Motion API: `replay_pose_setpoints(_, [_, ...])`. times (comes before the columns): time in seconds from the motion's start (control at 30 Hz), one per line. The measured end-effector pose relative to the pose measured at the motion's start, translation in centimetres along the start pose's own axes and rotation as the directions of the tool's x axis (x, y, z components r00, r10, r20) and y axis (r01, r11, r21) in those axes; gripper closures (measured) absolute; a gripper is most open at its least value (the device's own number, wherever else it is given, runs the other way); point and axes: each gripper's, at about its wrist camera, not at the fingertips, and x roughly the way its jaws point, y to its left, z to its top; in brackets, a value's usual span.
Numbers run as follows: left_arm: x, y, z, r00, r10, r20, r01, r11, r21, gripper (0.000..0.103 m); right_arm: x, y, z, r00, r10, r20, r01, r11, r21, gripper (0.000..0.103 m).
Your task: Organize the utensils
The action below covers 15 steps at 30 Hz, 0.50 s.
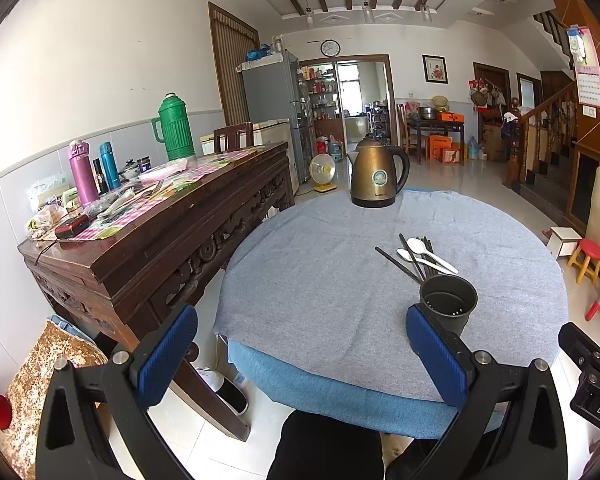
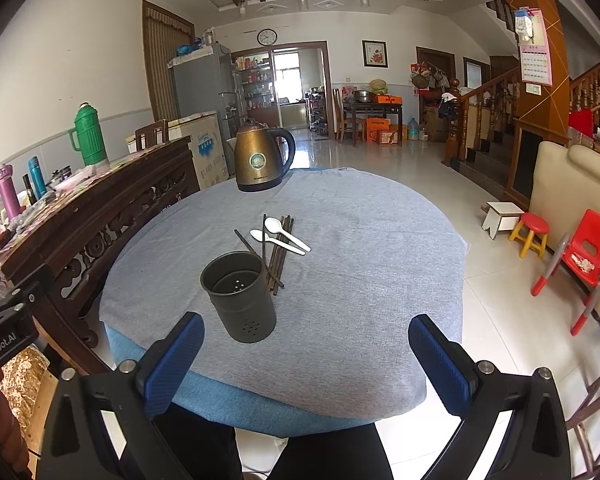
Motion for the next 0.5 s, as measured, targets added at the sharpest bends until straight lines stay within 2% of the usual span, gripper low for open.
replay_pose_setpoints(0.17, [0.12, 0.06, -0.08, 1.000, 0.000, -0.003, 0.000, 1.000, 0.000, 0.000, 0.02, 0.00, -0.17, 1.000, 0.003, 0.004, -0.003, 1.000, 0.005, 0.000])
replay_pose_setpoints(0.5, [0.46, -0.01, -0.27, 1.000, -0.003, -0.015, 0.003, 1.000, 0.003, 0.000, 0.28, -0.09, -0.31, 0.999, 0.008, -0.043, -0.007, 1.000, 0.012, 0.000])
